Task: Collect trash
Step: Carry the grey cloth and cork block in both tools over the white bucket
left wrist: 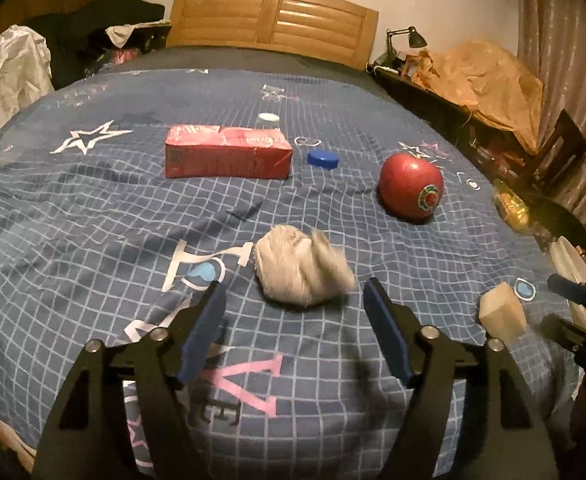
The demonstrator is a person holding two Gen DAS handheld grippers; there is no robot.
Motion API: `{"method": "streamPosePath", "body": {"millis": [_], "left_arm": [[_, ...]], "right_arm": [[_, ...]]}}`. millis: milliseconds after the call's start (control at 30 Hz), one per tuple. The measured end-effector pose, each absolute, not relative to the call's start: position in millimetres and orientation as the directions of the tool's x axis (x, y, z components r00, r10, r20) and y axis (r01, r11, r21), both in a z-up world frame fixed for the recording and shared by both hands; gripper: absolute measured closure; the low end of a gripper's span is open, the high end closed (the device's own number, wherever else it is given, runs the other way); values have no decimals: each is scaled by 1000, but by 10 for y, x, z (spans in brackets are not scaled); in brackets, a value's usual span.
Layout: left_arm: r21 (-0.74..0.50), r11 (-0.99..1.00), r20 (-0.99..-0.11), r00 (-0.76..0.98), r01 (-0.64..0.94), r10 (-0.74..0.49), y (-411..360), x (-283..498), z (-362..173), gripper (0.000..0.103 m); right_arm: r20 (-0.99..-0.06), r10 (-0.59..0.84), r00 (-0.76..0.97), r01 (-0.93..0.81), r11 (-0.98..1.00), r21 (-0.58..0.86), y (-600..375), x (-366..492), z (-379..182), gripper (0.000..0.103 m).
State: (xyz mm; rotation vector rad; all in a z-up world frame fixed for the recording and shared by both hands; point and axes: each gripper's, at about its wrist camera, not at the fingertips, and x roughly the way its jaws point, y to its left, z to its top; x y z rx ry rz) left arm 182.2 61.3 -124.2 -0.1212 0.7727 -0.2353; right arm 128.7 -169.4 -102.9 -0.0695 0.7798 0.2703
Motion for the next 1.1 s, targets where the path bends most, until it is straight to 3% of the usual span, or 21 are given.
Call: {"method": "streamPosePath", "body": {"millis": [200,300,367,400,500,833,1100], "left_arm": [[-188,966,-674,692,178,-259,501,1987,-1253,27],[-132,974,-697,681,185,-224,394,2120,-1348,24],[-132,978,-727,654,164,-208,398,2202,-1433,25],[-161,973,-744,628,163,-228,418,2251,-1478,40],[-150,978,-765,609,147,-208,429,2261,-1526,60],[-43,992,-681,723,116,-114,14,1804,-1035,61],[1,989,-649,752,148,-112,-422,1617,-825,61]], "right_arm": [[-693,299,656,-292,947,132,-1788,1413,-1294,22],[-712,321,625,-325,936,136,-1671,1445,-1417,34],[-720,332,609,-329,932,152,-1639,1452,-1487,59],[-725,331,603,-328,932,153,-1628,1458,-1522,60],[-714,340,612,-327,931,163,-1627,1443,-1552,62],[-654,301,694,-248,953,176,-1739,1228,-1308,64],[-619,271,737,-193,962,192,-1974,956,-1125,64]]}}
